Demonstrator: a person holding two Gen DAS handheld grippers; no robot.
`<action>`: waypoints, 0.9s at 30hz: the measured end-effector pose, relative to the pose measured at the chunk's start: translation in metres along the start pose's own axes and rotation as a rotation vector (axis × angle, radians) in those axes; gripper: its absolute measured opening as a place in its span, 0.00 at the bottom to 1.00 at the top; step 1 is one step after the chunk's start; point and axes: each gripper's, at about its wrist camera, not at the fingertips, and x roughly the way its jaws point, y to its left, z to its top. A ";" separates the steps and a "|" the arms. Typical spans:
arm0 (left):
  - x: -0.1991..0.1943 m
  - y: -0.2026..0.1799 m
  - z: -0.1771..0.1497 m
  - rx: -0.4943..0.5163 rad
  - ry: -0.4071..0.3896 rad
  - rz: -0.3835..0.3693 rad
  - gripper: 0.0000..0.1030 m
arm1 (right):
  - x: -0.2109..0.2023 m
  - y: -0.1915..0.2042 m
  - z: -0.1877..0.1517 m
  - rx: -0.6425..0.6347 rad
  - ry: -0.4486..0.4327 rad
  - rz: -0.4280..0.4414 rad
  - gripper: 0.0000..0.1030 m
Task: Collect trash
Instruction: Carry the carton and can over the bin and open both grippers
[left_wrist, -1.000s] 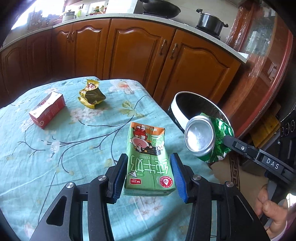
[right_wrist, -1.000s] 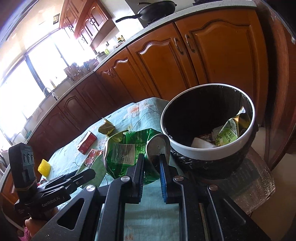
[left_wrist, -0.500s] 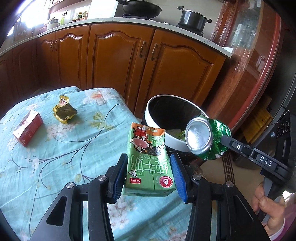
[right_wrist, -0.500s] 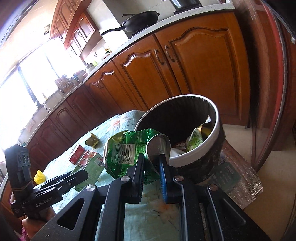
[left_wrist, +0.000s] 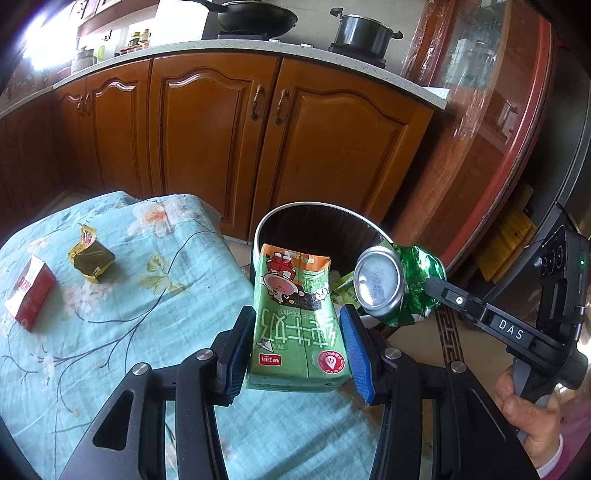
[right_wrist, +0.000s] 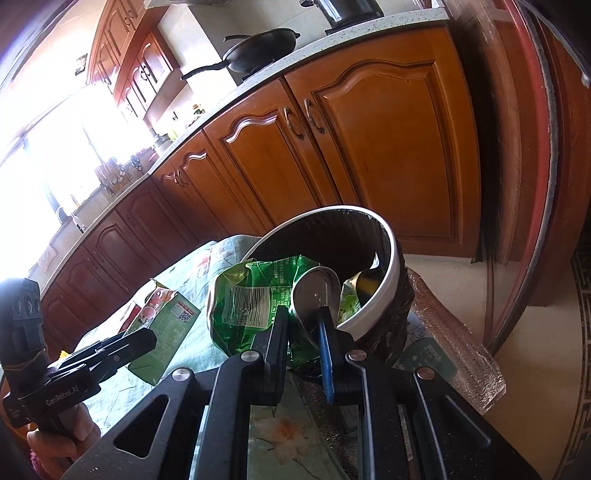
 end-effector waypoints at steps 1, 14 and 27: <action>0.003 -0.001 0.002 0.000 0.003 -0.002 0.44 | 0.000 -0.001 0.002 0.002 -0.001 -0.002 0.15; 0.051 -0.017 0.027 0.066 0.045 0.017 0.44 | 0.022 -0.009 0.026 -0.047 0.025 -0.065 0.15; 0.099 -0.020 0.053 0.081 0.097 0.040 0.44 | 0.052 -0.016 0.049 -0.105 0.080 -0.135 0.15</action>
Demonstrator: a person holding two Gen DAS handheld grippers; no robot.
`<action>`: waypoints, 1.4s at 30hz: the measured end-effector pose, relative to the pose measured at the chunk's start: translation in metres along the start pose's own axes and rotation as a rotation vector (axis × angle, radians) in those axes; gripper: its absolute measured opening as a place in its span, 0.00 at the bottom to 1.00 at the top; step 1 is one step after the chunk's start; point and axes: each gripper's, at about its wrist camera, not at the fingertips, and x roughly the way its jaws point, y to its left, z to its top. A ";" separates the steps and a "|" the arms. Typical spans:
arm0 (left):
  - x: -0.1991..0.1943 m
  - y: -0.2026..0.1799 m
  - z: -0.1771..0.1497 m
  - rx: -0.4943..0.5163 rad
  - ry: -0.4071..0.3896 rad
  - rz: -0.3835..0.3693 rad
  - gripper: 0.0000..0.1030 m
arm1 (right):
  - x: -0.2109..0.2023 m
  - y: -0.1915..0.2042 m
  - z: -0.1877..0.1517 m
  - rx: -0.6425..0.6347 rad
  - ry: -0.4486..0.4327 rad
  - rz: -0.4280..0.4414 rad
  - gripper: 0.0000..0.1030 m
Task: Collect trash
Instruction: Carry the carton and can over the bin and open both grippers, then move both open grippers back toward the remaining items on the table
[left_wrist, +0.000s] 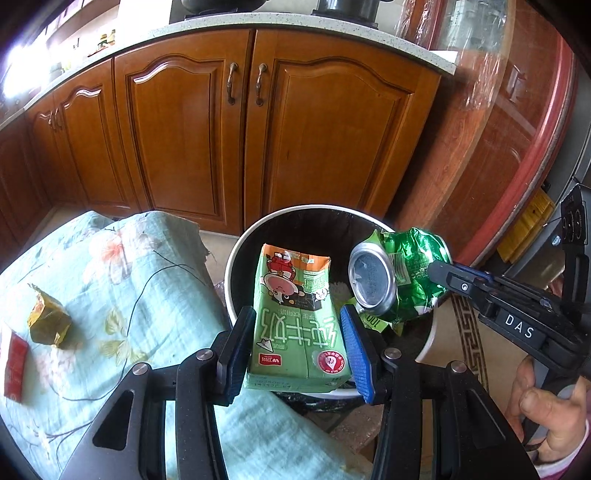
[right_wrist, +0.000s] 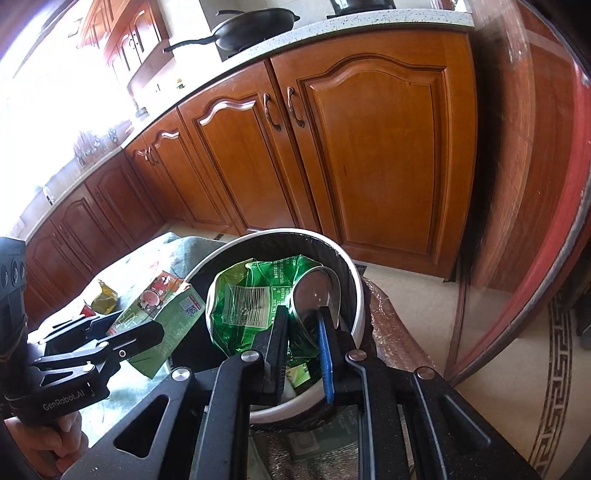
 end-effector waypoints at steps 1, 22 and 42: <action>0.001 0.000 0.001 -0.003 0.004 0.000 0.44 | 0.003 0.000 0.001 -0.003 0.007 -0.004 0.15; 0.029 -0.010 0.015 0.011 0.050 0.006 0.46 | 0.024 0.003 0.010 -0.024 0.062 -0.020 0.19; -0.059 0.047 -0.059 -0.144 -0.083 0.037 0.60 | -0.034 0.041 -0.020 0.030 -0.104 0.135 0.87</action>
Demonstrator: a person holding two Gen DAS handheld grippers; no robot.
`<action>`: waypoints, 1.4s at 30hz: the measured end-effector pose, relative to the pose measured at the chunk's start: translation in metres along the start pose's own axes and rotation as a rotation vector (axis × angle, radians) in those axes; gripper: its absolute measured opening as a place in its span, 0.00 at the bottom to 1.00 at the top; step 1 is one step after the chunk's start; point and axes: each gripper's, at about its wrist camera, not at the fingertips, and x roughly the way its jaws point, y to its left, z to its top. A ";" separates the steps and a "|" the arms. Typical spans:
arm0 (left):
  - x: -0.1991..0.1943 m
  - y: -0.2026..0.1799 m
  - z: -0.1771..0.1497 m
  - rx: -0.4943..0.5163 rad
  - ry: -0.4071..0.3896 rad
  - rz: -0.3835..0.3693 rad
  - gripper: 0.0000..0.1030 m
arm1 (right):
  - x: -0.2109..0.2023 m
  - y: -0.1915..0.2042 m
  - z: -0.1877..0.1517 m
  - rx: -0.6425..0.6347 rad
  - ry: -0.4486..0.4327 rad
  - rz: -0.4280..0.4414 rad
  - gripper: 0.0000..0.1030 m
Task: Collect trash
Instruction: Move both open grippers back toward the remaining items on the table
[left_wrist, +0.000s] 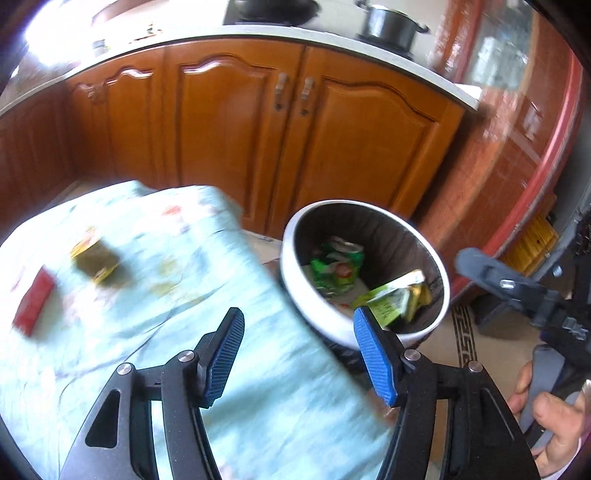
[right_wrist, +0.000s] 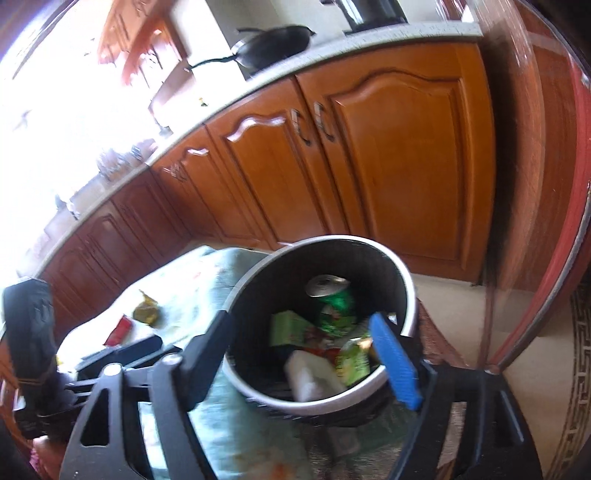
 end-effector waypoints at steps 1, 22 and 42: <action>-0.007 0.006 -0.005 -0.016 -0.008 0.010 0.61 | -0.003 0.005 -0.003 -0.001 -0.012 0.013 0.93; -0.110 0.136 -0.075 -0.263 -0.045 0.167 0.64 | 0.047 0.127 -0.063 -0.110 0.146 0.188 0.97; -0.090 0.209 -0.047 -0.202 -0.007 0.268 0.76 | 0.138 0.202 -0.052 -0.207 0.253 0.272 0.97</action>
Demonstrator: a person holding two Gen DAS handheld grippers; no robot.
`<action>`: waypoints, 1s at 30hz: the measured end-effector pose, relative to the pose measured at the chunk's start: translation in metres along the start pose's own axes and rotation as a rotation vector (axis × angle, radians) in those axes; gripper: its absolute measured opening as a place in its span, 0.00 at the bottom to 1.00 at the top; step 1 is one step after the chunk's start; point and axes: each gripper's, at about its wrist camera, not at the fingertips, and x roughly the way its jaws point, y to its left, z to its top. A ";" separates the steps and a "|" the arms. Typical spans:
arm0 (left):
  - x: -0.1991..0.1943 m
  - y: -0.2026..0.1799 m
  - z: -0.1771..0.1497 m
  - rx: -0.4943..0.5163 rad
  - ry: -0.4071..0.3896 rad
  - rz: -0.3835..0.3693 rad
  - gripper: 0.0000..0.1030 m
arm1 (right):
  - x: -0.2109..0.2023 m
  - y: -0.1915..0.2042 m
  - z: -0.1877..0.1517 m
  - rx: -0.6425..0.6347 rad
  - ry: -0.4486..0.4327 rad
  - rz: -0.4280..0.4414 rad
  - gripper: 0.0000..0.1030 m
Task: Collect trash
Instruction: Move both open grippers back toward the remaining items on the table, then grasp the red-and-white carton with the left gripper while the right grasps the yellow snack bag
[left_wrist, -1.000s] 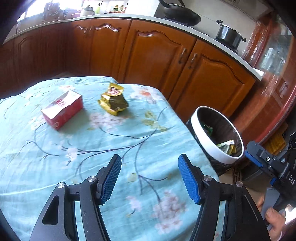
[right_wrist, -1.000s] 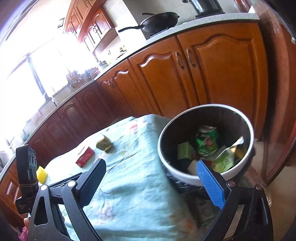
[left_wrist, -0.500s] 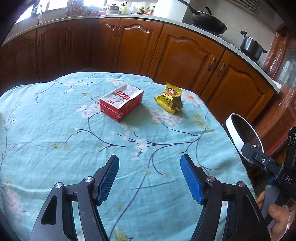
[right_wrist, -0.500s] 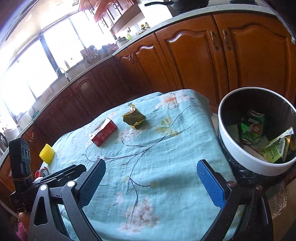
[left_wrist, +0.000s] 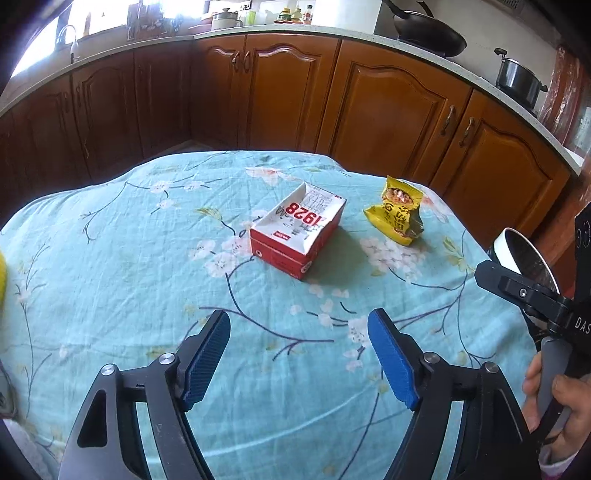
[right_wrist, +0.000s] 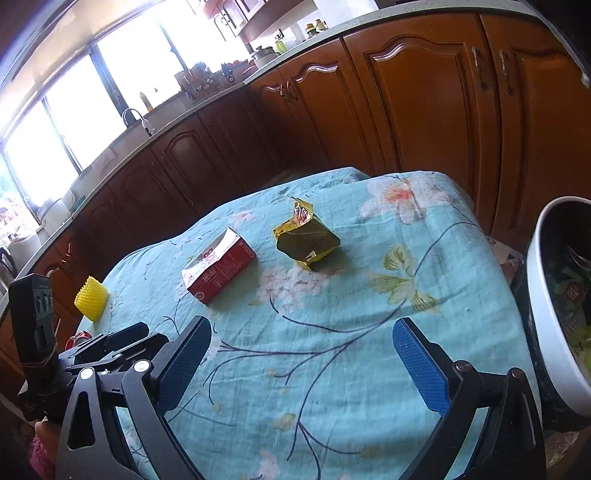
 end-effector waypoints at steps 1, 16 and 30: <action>0.004 0.001 0.005 0.009 -0.002 -0.002 0.77 | 0.005 0.002 0.003 -0.006 0.003 0.000 0.97; 0.081 0.006 0.053 0.065 0.044 0.028 0.78 | 0.073 -0.014 0.051 0.037 0.052 0.044 0.96; 0.088 -0.010 0.045 0.103 0.032 0.006 0.55 | 0.077 -0.008 0.048 0.001 0.088 0.039 0.17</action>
